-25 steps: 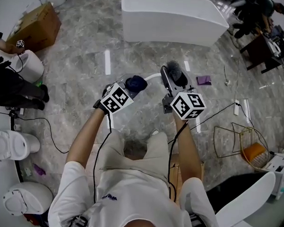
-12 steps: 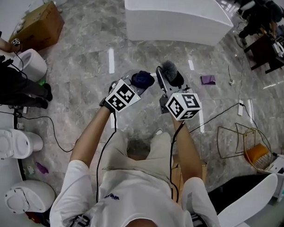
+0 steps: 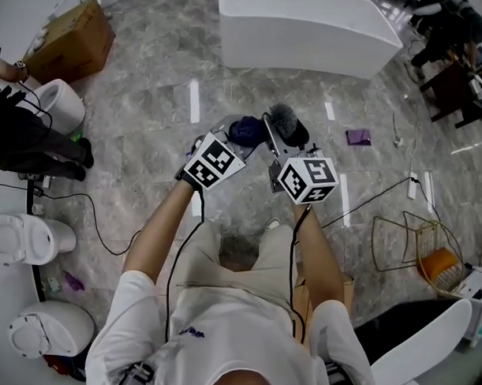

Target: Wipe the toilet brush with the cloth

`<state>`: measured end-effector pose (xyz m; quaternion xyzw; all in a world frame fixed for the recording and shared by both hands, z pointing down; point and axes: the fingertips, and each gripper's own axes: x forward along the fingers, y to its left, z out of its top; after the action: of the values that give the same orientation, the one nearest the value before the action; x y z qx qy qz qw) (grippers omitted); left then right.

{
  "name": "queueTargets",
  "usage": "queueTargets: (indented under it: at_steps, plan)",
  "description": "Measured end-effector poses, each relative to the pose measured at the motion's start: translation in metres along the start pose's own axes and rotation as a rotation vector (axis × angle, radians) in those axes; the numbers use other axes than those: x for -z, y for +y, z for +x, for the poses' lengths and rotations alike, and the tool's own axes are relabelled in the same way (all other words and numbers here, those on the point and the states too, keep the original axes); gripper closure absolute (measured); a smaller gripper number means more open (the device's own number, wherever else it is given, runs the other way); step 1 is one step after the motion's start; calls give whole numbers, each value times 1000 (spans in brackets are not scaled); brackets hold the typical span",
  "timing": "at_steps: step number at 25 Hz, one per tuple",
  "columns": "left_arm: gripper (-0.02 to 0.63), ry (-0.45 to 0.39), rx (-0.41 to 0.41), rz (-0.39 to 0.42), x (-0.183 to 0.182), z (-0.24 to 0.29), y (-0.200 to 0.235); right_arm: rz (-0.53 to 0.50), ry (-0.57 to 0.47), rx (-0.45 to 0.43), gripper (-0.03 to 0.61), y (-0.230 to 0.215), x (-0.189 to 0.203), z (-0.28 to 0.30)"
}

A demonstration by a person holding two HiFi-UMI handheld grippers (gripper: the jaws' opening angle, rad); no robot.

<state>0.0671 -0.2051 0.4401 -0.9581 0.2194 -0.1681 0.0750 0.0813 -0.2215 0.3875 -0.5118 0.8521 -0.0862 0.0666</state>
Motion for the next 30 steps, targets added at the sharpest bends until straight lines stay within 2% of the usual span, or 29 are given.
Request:
queueTargets:
  at_steps: [8,16,23,30]
  plan:
    - [529,23,22,-7,17,-1,1,24,5,8,357,-7,0,-3]
    - [486,93,25,-12,53,-12,6,44,-10,6,357,-15,-9,-12]
    - [476,127,27,11,68,-24,9,108,-15,4,357,-22,-10,-18]
    - [466,149,28,-15,85,-33,15,116,-25,18,357,-26,-15,-19]
